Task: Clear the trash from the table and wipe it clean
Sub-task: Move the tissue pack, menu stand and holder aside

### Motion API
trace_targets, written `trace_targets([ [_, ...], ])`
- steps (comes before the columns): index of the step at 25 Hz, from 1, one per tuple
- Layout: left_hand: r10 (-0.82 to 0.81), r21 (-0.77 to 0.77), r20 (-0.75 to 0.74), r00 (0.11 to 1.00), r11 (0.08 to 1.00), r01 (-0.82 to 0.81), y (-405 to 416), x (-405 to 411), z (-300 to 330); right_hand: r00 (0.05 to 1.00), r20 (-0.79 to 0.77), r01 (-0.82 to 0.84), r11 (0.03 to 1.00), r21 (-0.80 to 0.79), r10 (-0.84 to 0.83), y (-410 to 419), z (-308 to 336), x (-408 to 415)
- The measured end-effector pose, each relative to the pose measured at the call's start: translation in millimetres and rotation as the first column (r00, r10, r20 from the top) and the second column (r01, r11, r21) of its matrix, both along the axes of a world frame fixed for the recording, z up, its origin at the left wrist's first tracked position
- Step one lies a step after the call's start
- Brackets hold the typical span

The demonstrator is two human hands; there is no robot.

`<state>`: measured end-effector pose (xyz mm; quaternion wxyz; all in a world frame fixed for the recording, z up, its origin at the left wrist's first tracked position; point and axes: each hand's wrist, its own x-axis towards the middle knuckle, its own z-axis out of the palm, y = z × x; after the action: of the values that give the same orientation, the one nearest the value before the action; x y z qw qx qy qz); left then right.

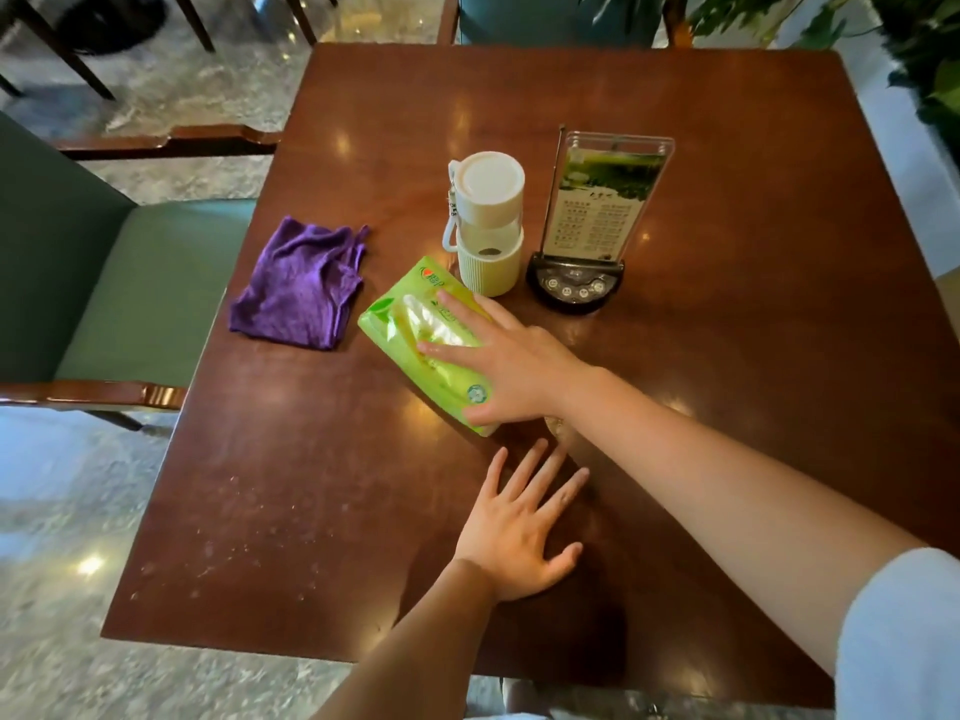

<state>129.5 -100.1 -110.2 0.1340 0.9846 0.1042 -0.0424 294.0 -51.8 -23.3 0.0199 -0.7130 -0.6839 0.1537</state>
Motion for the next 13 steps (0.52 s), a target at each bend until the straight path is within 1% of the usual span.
trace_targets([
  [2,-0.001,0.002,-0.002,1.000,1.000,0.001,-0.7,0.8,0.6,1.000,0.013,-0.002,0.999,-0.032,0.003,-1.3,6.7,13.2],
  [6,-0.005,0.014,0.003,1.000,1.000,0.005,-0.9,0.6,0.5,0.993,0.079,0.086,0.996,-0.038,-0.082,-9.4,2.7,8.6],
  [8,-0.002,0.016,0.004,1.000,1.000,0.002,-1.0,0.1,-0.5,0.989,0.115,0.097,0.995,0.003,-0.097,-12.5,-1.2,0.9],
  [10,0.001,0.030,0.003,1.000,1.000,-0.001,-0.4,-0.5,-0.9,0.987,0.117,0.105,0.992,0.066,-0.112,-18.0,2.6,5.4],
  [13,-0.001,0.044,0.003,1.000,0.999,0.000,-1.5,1.0,0.6,0.979,0.133,0.135,0.982,0.129,-0.152,-45.6,9.2,18.0],
])
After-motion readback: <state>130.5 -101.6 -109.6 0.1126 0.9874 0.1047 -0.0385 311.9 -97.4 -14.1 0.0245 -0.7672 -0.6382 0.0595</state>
